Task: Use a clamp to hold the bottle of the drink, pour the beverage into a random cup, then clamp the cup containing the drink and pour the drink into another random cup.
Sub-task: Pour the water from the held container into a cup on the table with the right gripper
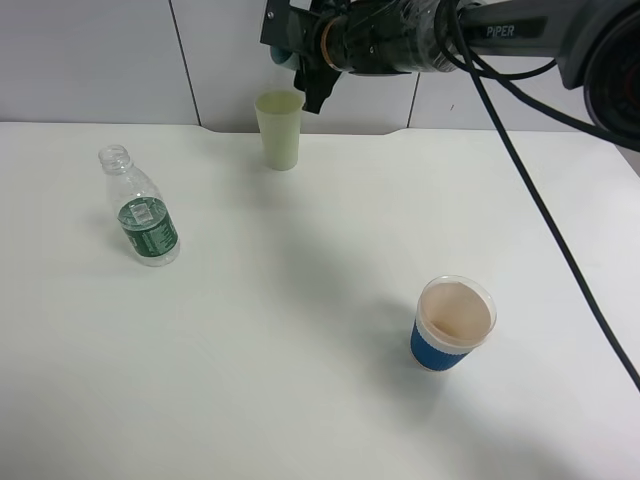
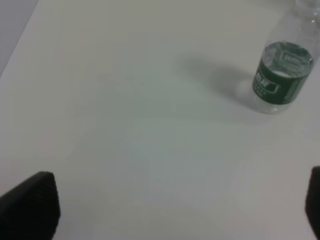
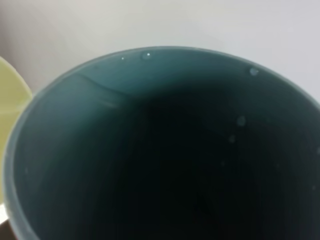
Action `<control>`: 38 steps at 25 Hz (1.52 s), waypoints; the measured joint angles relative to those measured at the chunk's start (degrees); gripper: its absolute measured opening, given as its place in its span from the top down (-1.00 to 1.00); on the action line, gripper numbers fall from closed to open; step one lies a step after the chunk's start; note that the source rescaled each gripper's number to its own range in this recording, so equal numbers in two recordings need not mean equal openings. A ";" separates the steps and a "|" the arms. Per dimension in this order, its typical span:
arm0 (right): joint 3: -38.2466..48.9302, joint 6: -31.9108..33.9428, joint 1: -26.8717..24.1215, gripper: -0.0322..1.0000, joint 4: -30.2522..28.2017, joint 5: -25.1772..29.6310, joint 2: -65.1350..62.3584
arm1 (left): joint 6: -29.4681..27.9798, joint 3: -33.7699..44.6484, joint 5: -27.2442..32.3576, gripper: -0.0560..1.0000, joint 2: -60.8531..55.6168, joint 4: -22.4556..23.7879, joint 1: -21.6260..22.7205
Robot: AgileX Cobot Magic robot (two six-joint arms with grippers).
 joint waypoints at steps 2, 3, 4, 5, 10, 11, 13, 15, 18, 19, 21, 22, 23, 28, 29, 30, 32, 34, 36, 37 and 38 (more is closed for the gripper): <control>0.00 0.05 0.00 0.91 -0.40 0.00 0.00 | 0.00 0.00 0.00 -1.00 0.00 0.00 0.00; 0.00 0.05 0.00 0.91 -0.79 0.00 0.00 | 0.00 0.00 0.00 -1.00 0.00 0.00 0.00; 0.00 0.05 0.00 0.91 -1.16 0.00 0.00 | 0.00 0.00 0.00 -1.00 0.00 0.00 0.00; 0.00 0.05 0.00 0.91 -1.54 0.05 0.00 | 0.00 0.00 0.00 -1.00 0.00 0.00 0.00; 0.00 0.05 0.00 0.91 -2.80 0.05 0.00 | 0.00 0.00 0.00 -1.00 0.00 0.00 0.00; 0.00 0.05 0.00 0.91 -2.92 0.05 0.00 | 0.00 0.00 0.00 -1.00 0.00 0.00 0.00; 0.00 0.05 0.00 0.91 -3.35 0.05 0.00 | 0.00 0.00 0.00 -1.00 0.00 0.00 0.00; 0.00 0.05 0.00 0.91 -3.60 0.05 0.00 | 0.00 0.00 0.00 -1.00 0.00 0.00 0.00; 0.00 0.05 0.00 0.91 -3.88 0.05 0.00 | 0.00 0.00 0.00 -1.00 0.00 0.00 0.00; 0.00 0.05 0.00 0.91 -3.92 0.05 0.00 | 0.00 0.00 0.00 -1.00 0.00 0.00 0.00; 0.00 0.10 0.00 0.91 -3.99 0.05 0.00 | 0.00 0.00 0.00 -1.00 0.00 0.00 0.00; 0.00 0.10 0.00 0.91 -4.27 0.05 0.00 | 0.00 0.00 0.00 -1.00 0.00 0.00 0.00; 0.00 0.10 0.00 0.91 -4.43 0.05 0.00 | 0.00 0.00 0.00 -1.00 0.00 0.00 0.00; 0.00 0.10 0.00 0.91 -5.80 -0.01 0.00 | 0.00 0.00 0.00 -1.00 0.00 0.00 0.00; 0.00 0.10 0.00 0.91 -5.94 -0.01 0.00 | 0.00 0.00 0.00 -1.00 0.00 0.00 0.00; 0.00 0.10 0.00 0.91 -6.23 -0.06 0.00 | 0.00 0.00 0.00 -1.00 0.00 0.00 0.00; 0.00 0.10 0.00 0.91 -6.67 -0.07 0.00 | 0.00 0.00 0.00 -1.00 0.00 0.00 0.00; 0.00 0.05 0.00 0.91 -7.08 -0.19 0.00 | 0.00 0.00 0.00 -1.00 0.00 0.00 0.00; 0.00 -0.01 0.00 0.91 -7.42 -0.24 0.00 | 0.00 0.00 0.00 -1.00 0.00 0.00 0.00; 0.00 -0.06 0.00 0.91 -7.56 -0.30 0.00 | 0.00 0.00 0.00 -1.00 0.00 0.00 0.00; 0.00 -0.14 0.00 0.91 -7.82 -0.45 0.00 | 0.00 0.00 0.00 -1.00 0.00 0.00 0.00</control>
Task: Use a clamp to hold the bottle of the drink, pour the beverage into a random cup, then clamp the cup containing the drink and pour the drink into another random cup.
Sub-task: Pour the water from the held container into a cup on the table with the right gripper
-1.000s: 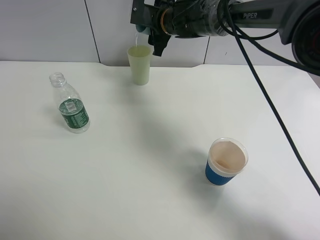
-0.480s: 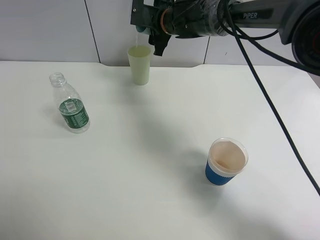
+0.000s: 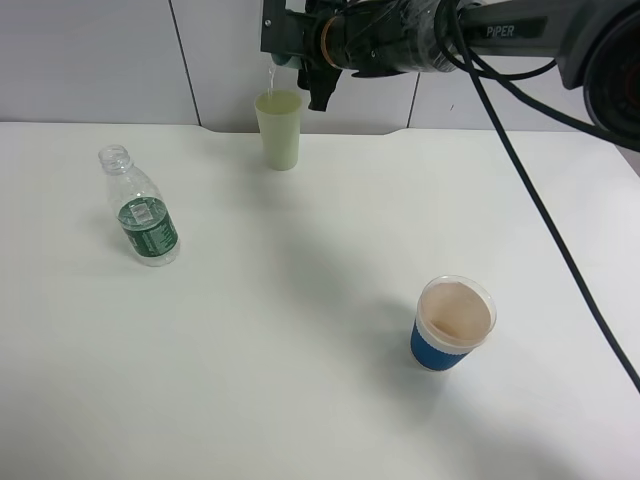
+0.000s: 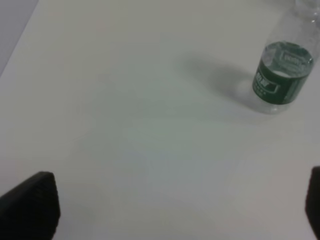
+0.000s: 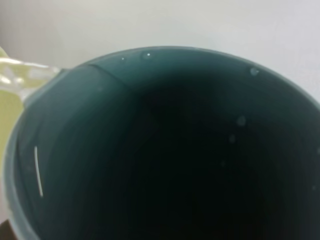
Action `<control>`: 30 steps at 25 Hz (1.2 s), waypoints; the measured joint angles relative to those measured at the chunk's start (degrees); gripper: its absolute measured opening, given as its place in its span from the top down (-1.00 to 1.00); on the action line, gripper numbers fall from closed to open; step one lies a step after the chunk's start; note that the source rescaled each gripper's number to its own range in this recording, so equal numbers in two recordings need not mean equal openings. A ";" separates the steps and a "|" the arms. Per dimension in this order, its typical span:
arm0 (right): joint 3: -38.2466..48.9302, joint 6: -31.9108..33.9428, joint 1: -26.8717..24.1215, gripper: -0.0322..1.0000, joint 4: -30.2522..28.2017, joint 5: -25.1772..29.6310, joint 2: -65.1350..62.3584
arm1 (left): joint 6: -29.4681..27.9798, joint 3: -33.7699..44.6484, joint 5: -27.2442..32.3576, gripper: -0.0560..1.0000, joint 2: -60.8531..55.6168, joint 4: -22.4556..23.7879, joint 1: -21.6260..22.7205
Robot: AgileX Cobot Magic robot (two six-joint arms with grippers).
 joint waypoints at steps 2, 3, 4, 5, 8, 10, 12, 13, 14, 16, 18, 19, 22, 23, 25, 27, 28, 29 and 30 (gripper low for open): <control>0.00 -1.10 0.00 0.91 -0.36 -0.23 0.00 | 0.00 0.00 0.00 -1.00 0.00 0.00 0.00; 0.00 -1.59 0.00 0.91 -0.42 -0.29 0.00 | 0.00 0.00 0.00 -1.00 0.00 0.00 0.00; 0.00 -2.37 0.00 0.91 -0.42 -0.46 0.00 | 0.00 0.00 0.00 -1.00 0.00 0.00 0.00; 0.00 -2.87 0.00 0.91 -0.48 -0.70 0.00 | 0.00 0.00 0.00 -1.00 0.00 0.00 0.00; 0.00 -4.11 0.00 0.91 -0.47 -1.12 0.00 | 0.00 0.00 0.00 -1.00 0.00 0.00 0.00; 0.00 -4.43 0.00 0.91 -0.56 -1.17 0.00 | 0.00 0.00 0.00 -1.00 0.00 0.00 0.00; 0.00 -4.43 0.00 0.91 -0.56 -1.17 0.00 | 0.00 0.00 0.00 -1.00 0.00 0.00 0.00; 0.00 -4.60 0.00 0.91 -0.56 -1.17 0.00 | 0.00 0.00 0.00 -1.00 0.00 0.00 0.00; 0.00 -4.91 0.00 0.91 -0.61 -1.17 0.00 | 0.00 0.00 0.00 -1.00 0.00 0.00 0.00; 0.00 -5.38 0.00 0.91 -0.61 -1.17 0.00 | 0.00 0.00 0.00 -1.00 0.00 0.00 0.00; 0.00 -5.94 0.00 0.91 -0.61 -1.17 0.00 | 0.00 0.00 0.00 -1.00 0.00 0.00 0.00; 0.00 -6.40 0.00 0.91 -0.61 -1.17 0.00 | 0.00 0.00 0.00 -1.00 0.00 0.00 0.00; 0.00 -7.00 0.00 0.91 -0.61 -1.17 0.00 | 0.00 0.00 0.00 -1.00 0.00 0.00 0.00; 0.00 -7.00 0.00 0.91 -0.61 -1.17 0.00 | 0.00 0.00 0.00 -1.00 0.00 0.00 0.00; 0.00 -7.00 0.00 0.91 -0.61 -1.17 0.00 | 0.00 0.00 0.00 -1.00 0.00 0.00 0.00; 0.00 -7.00 0.00 0.91 -0.61 -1.05 0.00 | 0.00 0.00 0.00 -1.00 0.00 0.00 0.00; 0.00 -7.00 0.00 0.91 -0.61 -0.94 0.00 | 0.00 0.00 0.00 -1.00 0.00 0.00 0.00; 0.00 -7.00 0.00 0.91 -0.61 -0.57 0.00 | 0.00 0.00 0.00 -1.00 0.00 0.00 0.00; 0.00 -7.00 0.00 0.91 -0.61 -0.05 0.00 | 0.00 0.00 0.00 -1.00 0.00 0.00 0.00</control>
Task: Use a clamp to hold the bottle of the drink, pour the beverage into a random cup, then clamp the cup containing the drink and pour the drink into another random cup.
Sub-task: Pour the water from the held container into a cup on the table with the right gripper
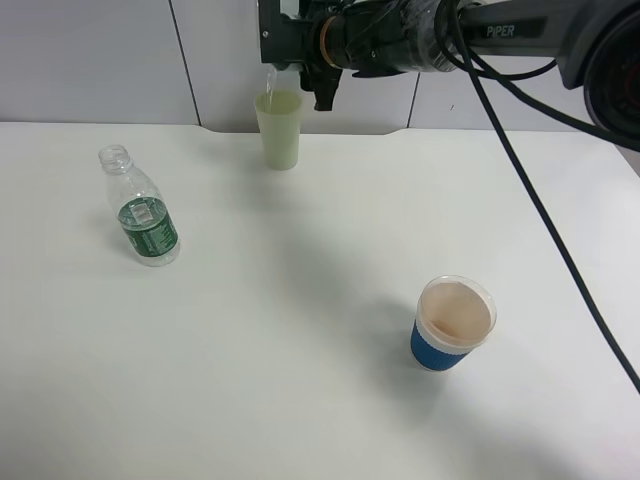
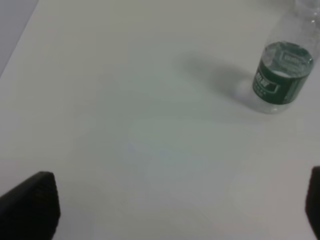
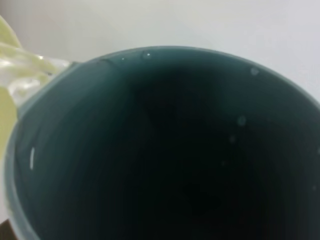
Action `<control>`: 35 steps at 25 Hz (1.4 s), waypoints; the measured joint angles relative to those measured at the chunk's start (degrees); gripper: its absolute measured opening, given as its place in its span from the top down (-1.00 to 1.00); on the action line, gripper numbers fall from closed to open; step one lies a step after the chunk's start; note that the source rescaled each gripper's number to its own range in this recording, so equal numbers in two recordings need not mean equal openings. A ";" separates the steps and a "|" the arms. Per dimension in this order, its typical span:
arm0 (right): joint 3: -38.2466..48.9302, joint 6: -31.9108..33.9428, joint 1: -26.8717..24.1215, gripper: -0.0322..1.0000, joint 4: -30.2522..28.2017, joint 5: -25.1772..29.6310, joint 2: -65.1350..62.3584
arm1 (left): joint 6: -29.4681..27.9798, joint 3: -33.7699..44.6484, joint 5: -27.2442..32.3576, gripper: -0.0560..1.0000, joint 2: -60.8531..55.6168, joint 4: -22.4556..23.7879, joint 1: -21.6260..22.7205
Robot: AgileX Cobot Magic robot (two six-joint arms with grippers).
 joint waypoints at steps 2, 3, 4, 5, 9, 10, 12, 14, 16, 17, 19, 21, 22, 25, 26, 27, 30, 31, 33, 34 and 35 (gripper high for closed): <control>-0.05 0.00 0.00 0.91 0.00 0.40 0.00 | 0.00 0.00 0.00 -1.00 0.00 0.00 0.00; -0.05 0.00 0.00 0.91 0.00 0.45 0.00 | 0.00 0.00 0.00 -1.00 0.00 0.00 0.00; -0.05 0.00 0.00 0.91 0.00 0.45 0.00 | 0.00 0.00 0.00 -1.00 0.00 0.00 0.00; -0.05 0.00 0.00 0.91 0.00 0.45 0.00 | 0.00 0.00 0.00 -1.00 0.00 0.00 0.00; -0.05 -0.42 0.00 0.91 -0.16 0.45 0.00 | 0.00 0.00 0.00 -1.00 0.00 0.00 0.00; -0.05 -0.41 0.00 0.91 -0.33 0.46 0.00 | 0.00 0.00 0.00 -1.00 0.00 0.00 0.00; -0.05 -0.42 0.00 0.91 -0.65 0.51 0.00 | 0.00 0.00 0.00 -1.00 0.00 0.00 0.00; -0.05 -1.31 0.00 0.91 -0.86 0.71 0.00 | 0.00 0.00 0.00 -1.00 0.00 0.00 0.00; -0.05 -2.83 0.00 0.91 -0.86 1.33 0.00 | 0.00 0.00 0.00 -1.00 0.00 0.00 0.00; -0.05 -3.76 0.00 0.91 -0.86 1.58 0.00 | 0.00 0.00 0.00 -1.00 0.00 0.00 0.00; -0.05 -5.02 0.00 0.91 -0.86 1.76 0.00 | 0.00 0.00 0.00 -1.00 0.00 0.00 0.00; -0.05 -5.77 0.00 0.91 -0.86 1.76 0.00 | 0.00 0.00 0.00 -1.00 0.00 0.00 0.00; -0.05 -5.82 0.00 0.91 -0.86 1.76 0.00 | 0.00 0.00 0.00 -1.00 0.00 0.00 0.00; -0.11 -5.95 0.00 0.91 -0.86 1.76 0.00 | 0.00 0.00 0.00 -1.00 0.00 0.00 0.00; -0.11 -6.16 0.00 0.91 -0.86 1.76 0.00 | 0.00 0.00 0.00 -1.00 0.00 0.00 0.00; -0.11 -6.73 0.00 0.91 -0.86 1.76 0.00 | 0.00 0.00 0.00 -1.00 0.00 0.00 0.00; -0.11 -8.96 0.00 0.91 -0.86 1.76 0.00 | 0.00 0.00 0.00 -1.00 0.00 0.00 0.00; -0.11 -9.75 0.00 0.91 -0.86 1.76 0.00 | 0.00 0.00 0.00 -1.00 0.00 0.00 0.00; -0.11 -11.02 0.00 0.91 -0.86 1.76 0.00 | 0.00 0.00 0.00 -1.00 0.00 0.00 0.00; -0.11 -11.57 0.00 0.91 -0.86 1.76 0.00 | 0.00 0.00 0.00 -1.00 0.00 0.00 0.00; -0.11 -12.29 0.00 0.91 -0.86 1.76 0.00 | 0.00 0.00 0.00 -1.00 0.00 0.00 0.00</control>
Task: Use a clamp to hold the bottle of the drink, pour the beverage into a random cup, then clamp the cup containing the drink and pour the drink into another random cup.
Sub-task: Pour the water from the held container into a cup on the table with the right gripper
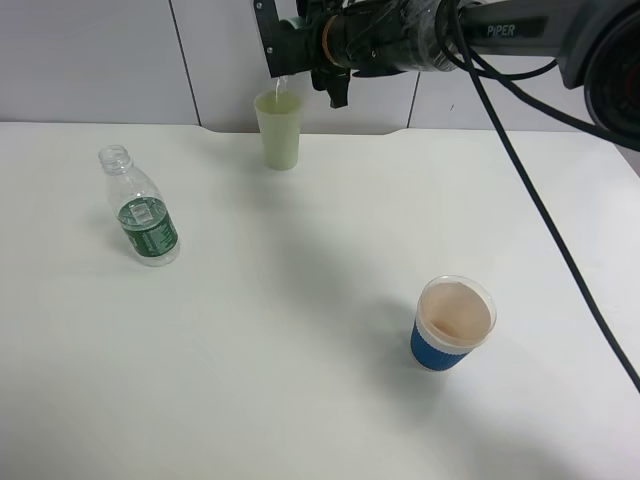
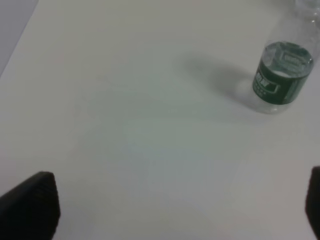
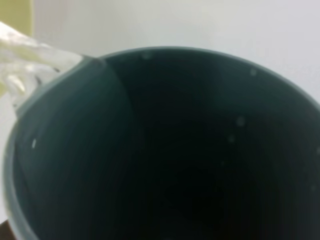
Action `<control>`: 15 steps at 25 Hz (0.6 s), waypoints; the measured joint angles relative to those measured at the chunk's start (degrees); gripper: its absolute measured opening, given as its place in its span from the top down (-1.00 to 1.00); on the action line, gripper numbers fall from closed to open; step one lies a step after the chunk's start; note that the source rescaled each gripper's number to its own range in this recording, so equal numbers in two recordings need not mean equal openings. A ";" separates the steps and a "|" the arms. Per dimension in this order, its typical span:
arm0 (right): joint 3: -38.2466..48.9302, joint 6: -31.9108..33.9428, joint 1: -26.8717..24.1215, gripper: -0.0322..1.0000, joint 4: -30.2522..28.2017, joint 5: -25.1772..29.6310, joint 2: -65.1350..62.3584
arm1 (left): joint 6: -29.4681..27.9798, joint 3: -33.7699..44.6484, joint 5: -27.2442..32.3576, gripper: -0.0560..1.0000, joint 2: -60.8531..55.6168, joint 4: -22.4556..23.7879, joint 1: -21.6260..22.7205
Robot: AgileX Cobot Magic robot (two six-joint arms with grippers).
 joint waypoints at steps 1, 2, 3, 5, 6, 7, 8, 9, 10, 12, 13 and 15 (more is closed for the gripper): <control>0.00 -0.62 0.00 0.91 -0.05 0.00 0.00 | 0.00 0.00 0.00 -1.00 0.00 0.00 0.00; 0.00 -1.10 0.00 0.91 -0.05 0.00 0.00 | 0.00 0.00 0.00 -1.00 0.00 0.00 0.00; 0.00 -1.24 0.00 0.91 -0.05 0.00 0.00 | 0.00 0.00 0.00 -1.00 0.00 0.00 0.00; 0.00 -1.47 0.00 0.91 -0.05 0.00 0.00 | 0.00 0.00 0.00 -1.00 0.00 0.00 0.00; 0.00 -1.53 0.00 0.91 -0.05 0.00 0.00 | 0.00 0.00 0.00 -1.00 0.00 0.00 0.00; 0.00 -1.57 0.00 0.91 -0.05 0.00 0.00 | 0.00 0.00 0.00 -1.00 0.00 0.00 0.00; 0.00 -1.90 0.00 0.91 -0.05 0.00 0.00 | 0.00 0.00 0.00 -1.00 0.00 0.00 0.00; 0.00 -2.73 0.00 0.91 -0.05 -0.05 0.00 | 0.00 0.00 0.00 -1.00 0.00 0.00 0.00; 0.00 -3.41 0.00 0.91 -0.05 -0.05 0.00 | 0.00 0.00 0.00 -1.00 0.00 0.00 0.00; 0.00 -5.41 0.20 0.91 -0.05 0.00 -0.05 | 0.00 0.00 0.00 -1.00 0.00 0.00 0.00; 0.00 -6.09 0.32 0.91 -0.05 -0.12 -0.05 | 0.00 0.00 0.00 -1.00 0.00 0.00 0.00; 0.00 -7.05 0.52 0.91 -0.05 -0.34 -0.05 | 0.00 0.00 0.00 -1.00 0.00 0.00 0.00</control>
